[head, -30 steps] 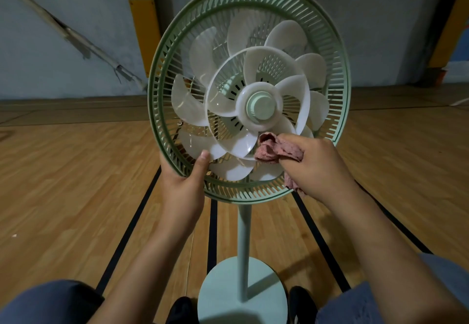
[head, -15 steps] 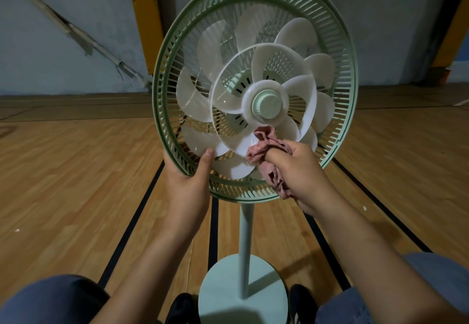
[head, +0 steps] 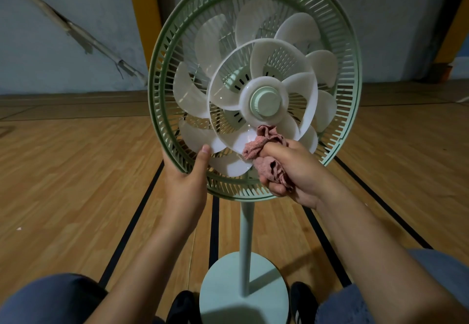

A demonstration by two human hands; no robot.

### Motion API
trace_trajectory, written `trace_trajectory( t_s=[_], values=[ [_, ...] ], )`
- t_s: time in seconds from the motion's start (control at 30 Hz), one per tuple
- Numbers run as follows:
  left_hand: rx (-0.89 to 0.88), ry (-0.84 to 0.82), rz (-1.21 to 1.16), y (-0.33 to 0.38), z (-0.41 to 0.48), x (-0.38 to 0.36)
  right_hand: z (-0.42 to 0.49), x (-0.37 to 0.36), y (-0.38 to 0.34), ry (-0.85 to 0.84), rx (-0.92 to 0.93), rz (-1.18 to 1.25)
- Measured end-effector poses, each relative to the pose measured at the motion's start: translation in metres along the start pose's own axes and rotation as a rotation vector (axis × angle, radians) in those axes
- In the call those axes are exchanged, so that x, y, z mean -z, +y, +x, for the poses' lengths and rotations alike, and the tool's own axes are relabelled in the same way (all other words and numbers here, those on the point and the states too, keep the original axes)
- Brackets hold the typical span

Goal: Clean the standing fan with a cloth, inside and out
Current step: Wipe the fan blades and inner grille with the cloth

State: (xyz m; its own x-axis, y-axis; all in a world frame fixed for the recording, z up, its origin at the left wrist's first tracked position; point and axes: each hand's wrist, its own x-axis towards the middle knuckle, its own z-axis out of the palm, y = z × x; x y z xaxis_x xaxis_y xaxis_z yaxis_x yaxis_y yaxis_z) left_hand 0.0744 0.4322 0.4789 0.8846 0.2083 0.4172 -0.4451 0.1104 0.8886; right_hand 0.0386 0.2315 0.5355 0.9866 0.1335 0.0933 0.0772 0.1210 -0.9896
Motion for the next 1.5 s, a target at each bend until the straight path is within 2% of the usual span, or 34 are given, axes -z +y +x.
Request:
trace_trajectory(
  t_s=[0.23,0.63,0.77,0.97,1.13,1.37,1.5],
  values=[
    [-0.046,0.012,0.040,-0.002,-0.002,-0.002,-0.002,0.005,0.002,0.014,-0.021,0.075],
    [-0.027,0.024,0.029,-0.006,0.008,0.008,-0.016,0.021,-0.005,-0.033,-0.002,-0.155],
    [-0.033,0.010,0.013,-0.006,0.014,0.013,-0.017,0.022,-0.003,-0.038,0.008,-0.145],
    [-0.007,0.058,-0.025,-0.005,0.015,0.013,-0.009,0.029,0.001,0.033,0.046,-0.151],
    [-0.017,0.110,-0.046,-0.001,0.016,0.010,-0.007,0.033,0.003,0.086,0.148,-0.196],
    [-0.035,0.104,-0.071,0.002,0.013,0.009,-0.004,0.032,0.001,0.205,0.351,-0.141],
    [-0.043,0.091,-0.067,0.004,0.011,0.007,0.000,0.033,0.008,0.279,0.368,-0.201]
  ],
)
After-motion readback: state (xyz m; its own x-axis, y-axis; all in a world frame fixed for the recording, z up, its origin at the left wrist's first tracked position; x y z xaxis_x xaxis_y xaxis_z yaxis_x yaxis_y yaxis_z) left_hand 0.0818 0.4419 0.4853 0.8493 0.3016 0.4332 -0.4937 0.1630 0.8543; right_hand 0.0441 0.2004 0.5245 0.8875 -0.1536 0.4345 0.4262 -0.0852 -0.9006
